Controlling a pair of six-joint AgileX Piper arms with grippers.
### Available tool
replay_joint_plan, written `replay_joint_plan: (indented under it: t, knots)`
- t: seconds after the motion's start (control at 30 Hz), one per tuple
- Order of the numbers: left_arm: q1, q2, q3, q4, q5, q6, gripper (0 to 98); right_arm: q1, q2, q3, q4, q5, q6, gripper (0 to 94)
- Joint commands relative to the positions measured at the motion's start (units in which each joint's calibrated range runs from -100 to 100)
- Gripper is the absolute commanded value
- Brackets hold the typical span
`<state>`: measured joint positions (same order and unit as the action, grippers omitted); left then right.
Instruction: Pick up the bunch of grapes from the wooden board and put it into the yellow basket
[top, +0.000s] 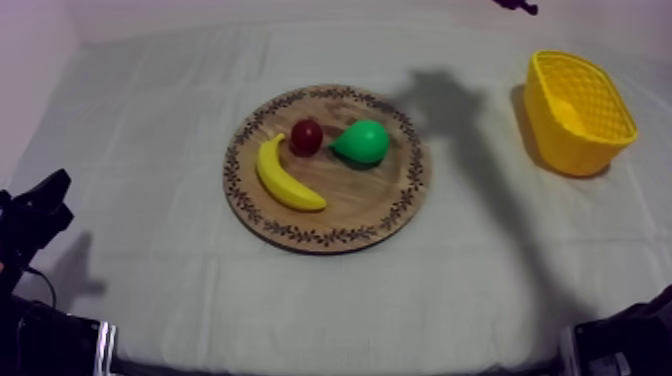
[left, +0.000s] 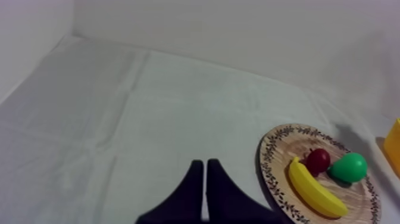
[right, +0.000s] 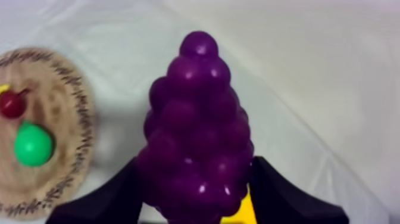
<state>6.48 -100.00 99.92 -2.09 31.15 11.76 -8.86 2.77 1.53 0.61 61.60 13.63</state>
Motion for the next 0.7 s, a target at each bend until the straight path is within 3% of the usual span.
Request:
replay_joint_plan:
  t: [0.0,0.3,0.5,0.67]
  knots:
    - [0.0,0.0,0.0,-0.03,0.0,0.0,0.1,3.0,0.3,-0.2,0.2,-0.8,-0.6,29.1]
    - [0.0,0.0,0.0,-0.03,0.0,0.0,0.1,10.1,2.0,-0.4,1.2,-1.5,-3.9,30.8]
    - [0.0,0.0,0.0,-0.03,0.0,0.0,0.1,13.5,4.0,-0.1,1.6,2.2,-7.2,31.1]
    - [0.0,0.0,0.0,-0.03,0.0,0.0,0.1,15.1,6.0,1.1,1.9,5.5,-7.4,31.2]
